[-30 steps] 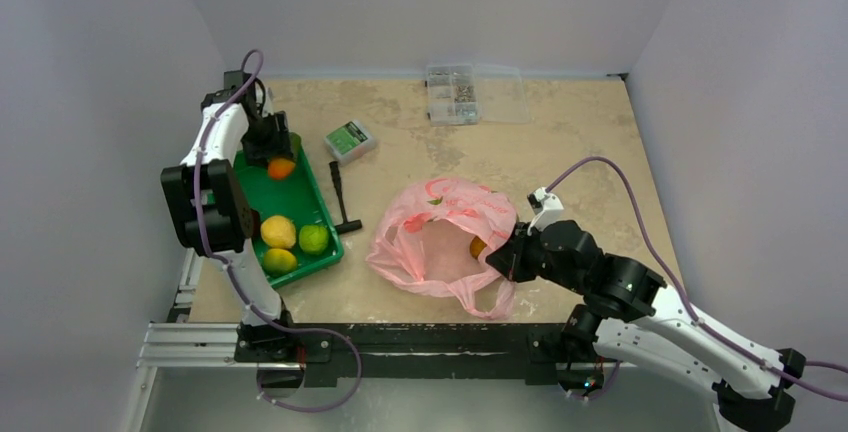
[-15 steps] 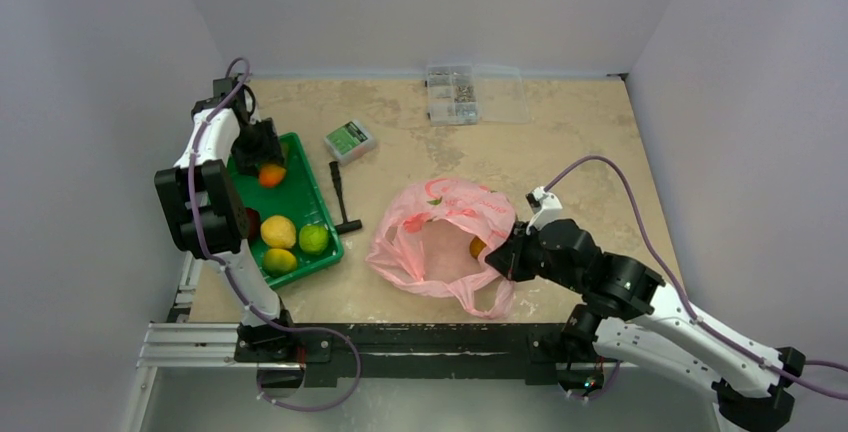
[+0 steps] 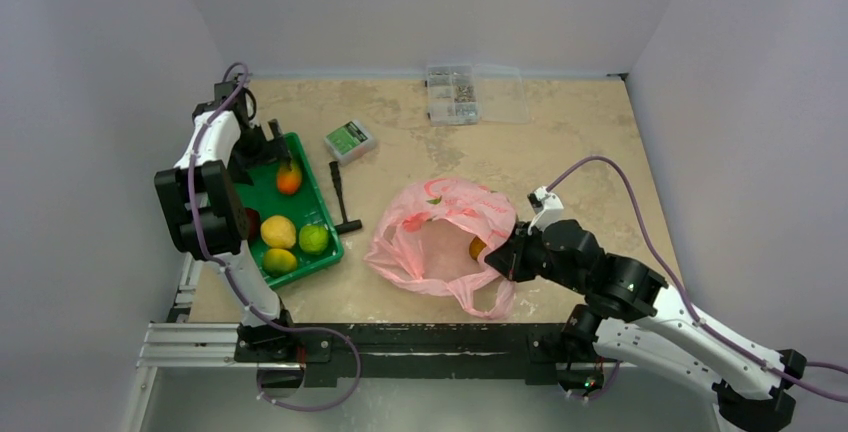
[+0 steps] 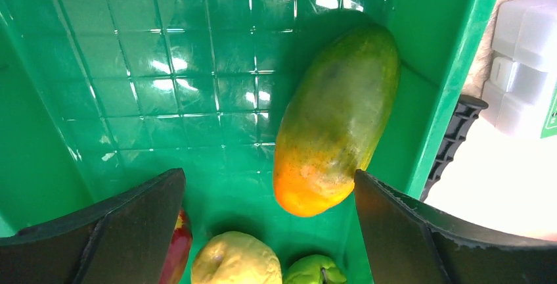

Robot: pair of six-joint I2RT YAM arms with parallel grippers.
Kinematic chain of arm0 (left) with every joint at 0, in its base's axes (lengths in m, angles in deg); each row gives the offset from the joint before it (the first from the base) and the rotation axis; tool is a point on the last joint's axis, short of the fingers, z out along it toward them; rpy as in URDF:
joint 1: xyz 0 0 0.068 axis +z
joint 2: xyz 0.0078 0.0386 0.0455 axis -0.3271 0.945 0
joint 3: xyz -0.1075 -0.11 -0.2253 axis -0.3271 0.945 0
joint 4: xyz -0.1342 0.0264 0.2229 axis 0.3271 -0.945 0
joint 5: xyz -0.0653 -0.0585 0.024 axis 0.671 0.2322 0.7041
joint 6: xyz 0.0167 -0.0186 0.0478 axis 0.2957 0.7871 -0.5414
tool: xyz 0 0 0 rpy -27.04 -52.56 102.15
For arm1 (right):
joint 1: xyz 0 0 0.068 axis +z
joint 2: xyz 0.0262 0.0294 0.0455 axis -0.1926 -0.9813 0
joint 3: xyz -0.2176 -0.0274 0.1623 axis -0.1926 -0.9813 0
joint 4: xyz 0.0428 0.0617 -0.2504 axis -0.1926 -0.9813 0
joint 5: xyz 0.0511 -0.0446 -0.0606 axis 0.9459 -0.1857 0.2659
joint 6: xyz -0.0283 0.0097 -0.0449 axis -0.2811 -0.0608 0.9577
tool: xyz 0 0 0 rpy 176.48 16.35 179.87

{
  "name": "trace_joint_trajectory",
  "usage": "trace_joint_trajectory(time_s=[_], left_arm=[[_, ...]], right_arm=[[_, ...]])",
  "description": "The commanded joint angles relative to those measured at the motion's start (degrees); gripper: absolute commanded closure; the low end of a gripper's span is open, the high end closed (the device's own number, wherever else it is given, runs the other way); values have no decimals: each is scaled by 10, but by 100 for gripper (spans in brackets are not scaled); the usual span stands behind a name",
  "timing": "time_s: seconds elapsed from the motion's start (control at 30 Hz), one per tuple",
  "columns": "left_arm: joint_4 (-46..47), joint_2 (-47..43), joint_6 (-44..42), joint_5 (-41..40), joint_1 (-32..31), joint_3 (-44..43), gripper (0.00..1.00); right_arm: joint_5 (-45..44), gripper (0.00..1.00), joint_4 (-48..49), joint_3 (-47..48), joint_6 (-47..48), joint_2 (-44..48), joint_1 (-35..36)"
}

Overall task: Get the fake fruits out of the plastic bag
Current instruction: Place the fake fruit in the bin, then take out the fake fruit from the plastic bag.

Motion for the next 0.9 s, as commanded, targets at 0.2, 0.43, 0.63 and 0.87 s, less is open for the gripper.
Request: trace_joint_trajectory(time_s=[0.2, 0.43, 0.63, 0.87], left_arm=[[83, -170, -36, 32, -125, 67, 4], [291, -317, 2, 258, -220, 192, 11], [600, -432, 116, 472, -325, 339, 14], [645, -551, 179, 133, -574, 494, 22]], right_arm=[[-2, 100, 26, 7, 4, 16, -1], [9, 100, 19, 6, 3, 31, -1], [3, 100, 12, 6, 4, 53, -1], [6, 100, 17, -3, 5, 44, -1]])
